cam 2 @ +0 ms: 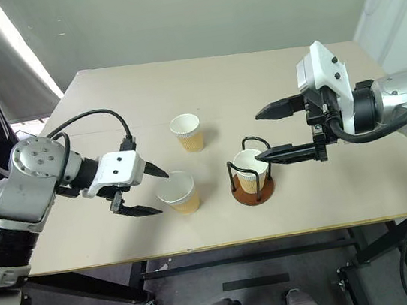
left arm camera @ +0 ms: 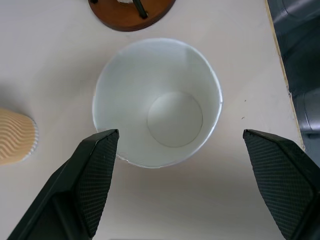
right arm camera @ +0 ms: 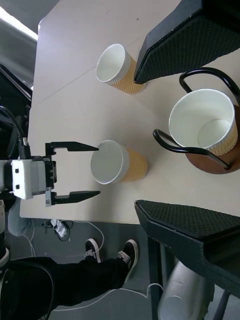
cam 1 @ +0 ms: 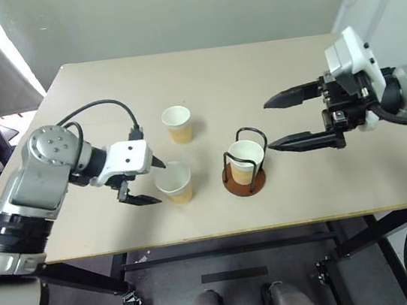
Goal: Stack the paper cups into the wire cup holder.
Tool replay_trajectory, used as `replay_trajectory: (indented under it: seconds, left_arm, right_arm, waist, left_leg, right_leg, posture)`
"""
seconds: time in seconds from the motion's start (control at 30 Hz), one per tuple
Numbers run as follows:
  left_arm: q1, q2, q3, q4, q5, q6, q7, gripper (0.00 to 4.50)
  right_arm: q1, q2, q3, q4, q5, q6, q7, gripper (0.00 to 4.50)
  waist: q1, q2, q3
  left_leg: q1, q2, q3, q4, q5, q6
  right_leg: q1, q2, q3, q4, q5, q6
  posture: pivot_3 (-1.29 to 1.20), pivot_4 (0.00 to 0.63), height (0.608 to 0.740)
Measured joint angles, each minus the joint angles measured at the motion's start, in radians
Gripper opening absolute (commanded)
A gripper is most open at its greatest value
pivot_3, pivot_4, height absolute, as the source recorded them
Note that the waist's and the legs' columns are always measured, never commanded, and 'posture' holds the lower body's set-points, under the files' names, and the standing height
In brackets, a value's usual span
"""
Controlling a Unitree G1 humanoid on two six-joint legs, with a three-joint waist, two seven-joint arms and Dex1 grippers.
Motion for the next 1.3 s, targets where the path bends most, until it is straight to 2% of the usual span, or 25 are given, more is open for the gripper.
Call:
replay_trajectory:
  seconds: [0.37, 1.0, 1.27, 1.3]
  left_arm:
    - [0.001, -0.048, -0.025, 0.014, 0.025, -0.02, 0.003, 4.29]
    - [-0.047, -0.043, -0.041, -0.013, 0.092, -0.088, -0.014, 4.29]
    - [-0.047, -0.046, -0.046, -0.022, 0.109, -0.088, -0.014, 4.29]
    - [-0.047, -0.046, -0.05, -0.022, 0.112, -0.089, -0.014, 4.11]
  right_arm:
    - [0.059, -0.015, 0.01, -0.013, -0.024, -0.062, 0.02, 3.74]
    - [0.095, -0.114, -0.014, -0.017, 0.038, -0.018, 0.07, 3.74]
    - [0.091, -0.123, -0.014, -0.008, 0.038, -0.017, 0.082, 3.74]
    - [0.091, -0.123, -0.014, -0.007, 0.037, -0.017, 0.082, 3.77]
  waist:
    - [-0.001, 0.0, 0.0]
    - [0.0, 0.0, 0.0]
    - [0.0, 0.0, 0.0]
    - [0.0, 0.0, 0.0]
  left_leg:
    - [0.0, 0.0, 0.0, 0.0, 0.0, 0.0]
    - [0.0, 0.0, 0.0, 0.0, 0.0, 0.0]
    - [0.0, 0.0, 0.0, 0.0, 0.0, 0.0]
    - [0.0, 0.0, 0.0, 0.0, 0.0, 0.0]
  right_leg:
    - [0.0, 0.0, 0.0, 0.0, 0.0, 0.0]
    - [0.0, 0.0, 0.0, 0.0, 0.0, 0.0]
    - [0.0, 0.0, 0.0, 0.0, 0.0, 0.0]
    - [0.0, 0.0, 0.0, 0.0, 0.0, 0.0]
  posture:
    - [0.0, 0.15, 0.74]
    - [0.0, 0.15, 0.74]
    - [0.0, 0.15, 0.74]
    - [0.0, 0.15, 0.74]
